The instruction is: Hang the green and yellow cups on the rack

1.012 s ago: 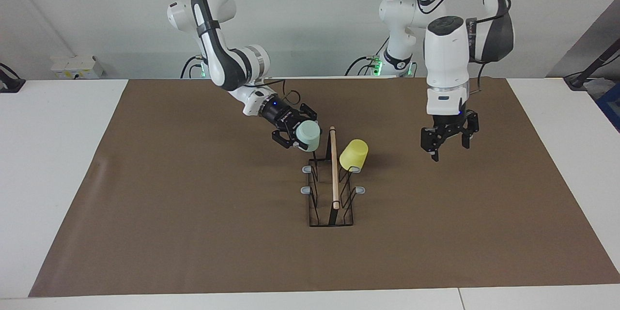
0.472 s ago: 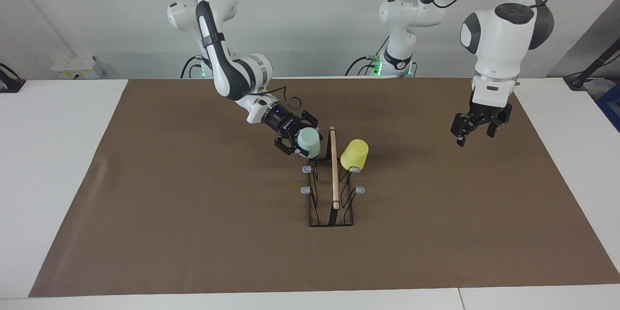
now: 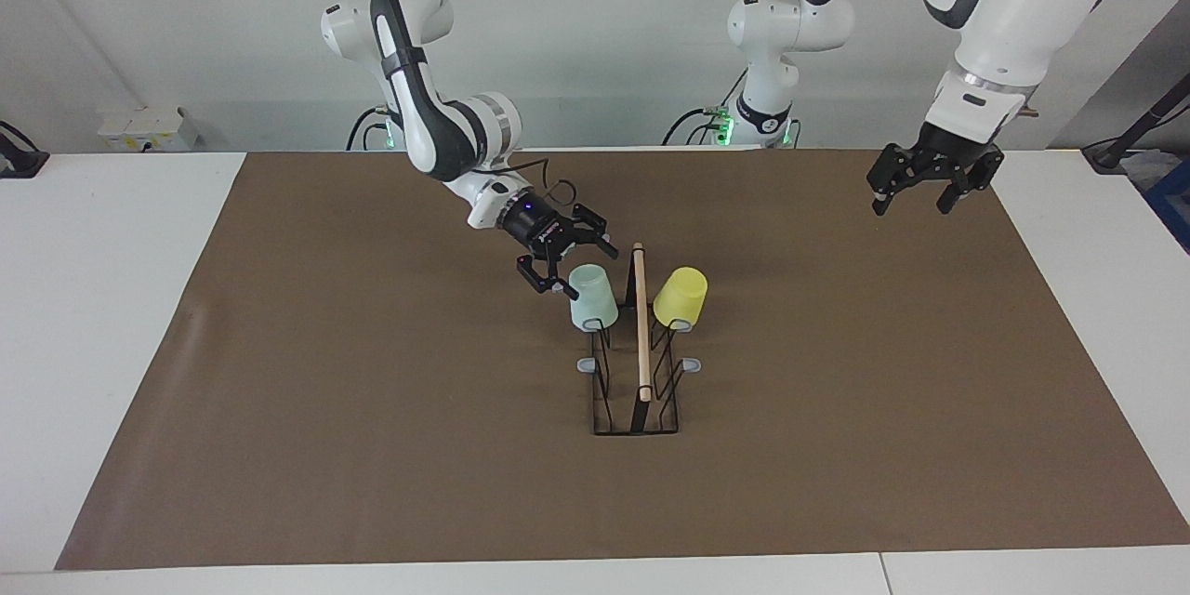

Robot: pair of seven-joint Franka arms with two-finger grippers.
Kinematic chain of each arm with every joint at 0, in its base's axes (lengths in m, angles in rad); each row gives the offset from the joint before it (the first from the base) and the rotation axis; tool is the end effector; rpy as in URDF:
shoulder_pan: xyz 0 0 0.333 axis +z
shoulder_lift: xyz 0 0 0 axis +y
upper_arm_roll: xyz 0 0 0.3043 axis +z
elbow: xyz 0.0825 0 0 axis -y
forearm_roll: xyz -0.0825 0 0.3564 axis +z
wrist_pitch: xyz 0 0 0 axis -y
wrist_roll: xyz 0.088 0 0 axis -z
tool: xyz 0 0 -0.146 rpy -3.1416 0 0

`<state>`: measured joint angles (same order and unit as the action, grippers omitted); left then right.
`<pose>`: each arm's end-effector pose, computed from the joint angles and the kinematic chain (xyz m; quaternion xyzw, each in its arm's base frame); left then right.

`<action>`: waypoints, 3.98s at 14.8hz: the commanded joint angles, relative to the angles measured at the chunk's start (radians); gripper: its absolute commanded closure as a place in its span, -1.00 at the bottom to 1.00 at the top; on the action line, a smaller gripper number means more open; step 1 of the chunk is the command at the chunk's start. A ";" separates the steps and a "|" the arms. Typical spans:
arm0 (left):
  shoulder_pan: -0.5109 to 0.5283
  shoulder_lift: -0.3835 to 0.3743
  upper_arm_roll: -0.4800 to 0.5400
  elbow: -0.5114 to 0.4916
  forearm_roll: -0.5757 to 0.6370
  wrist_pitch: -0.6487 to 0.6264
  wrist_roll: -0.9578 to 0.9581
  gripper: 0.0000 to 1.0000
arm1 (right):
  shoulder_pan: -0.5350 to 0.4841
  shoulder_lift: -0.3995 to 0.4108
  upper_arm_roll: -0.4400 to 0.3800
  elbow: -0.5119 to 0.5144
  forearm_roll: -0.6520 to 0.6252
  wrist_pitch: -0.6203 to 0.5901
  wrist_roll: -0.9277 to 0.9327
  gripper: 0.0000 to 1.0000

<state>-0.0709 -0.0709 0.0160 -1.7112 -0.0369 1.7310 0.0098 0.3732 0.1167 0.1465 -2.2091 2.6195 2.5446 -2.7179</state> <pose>0.5218 -0.0332 0.5626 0.9983 -0.0302 0.0449 0.0199 0.4866 0.2831 0.3315 -0.7220 -0.2858 -0.5711 0.2662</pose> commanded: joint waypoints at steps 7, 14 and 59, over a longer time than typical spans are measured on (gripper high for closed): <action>0.006 0.099 -0.018 0.237 0.037 -0.263 0.073 -1.00 | -0.134 -0.109 0.007 0.003 -0.425 0.244 0.064 -1.00; 0.006 0.042 -0.018 0.125 0.035 -0.252 0.070 -1.00 | -0.275 -0.091 0.004 0.022 -0.917 0.227 0.209 -1.00; 0.020 0.013 -0.013 0.073 0.035 -0.254 0.067 -1.00 | -0.367 -0.229 -0.216 0.519 -2.659 -1.077 2.632 -1.00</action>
<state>-0.0584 -0.0282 0.0050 -1.6057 -0.0182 1.4740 0.0694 0.0197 -0.0867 -0.0847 -1.6783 -0.0361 1.4765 -0.1015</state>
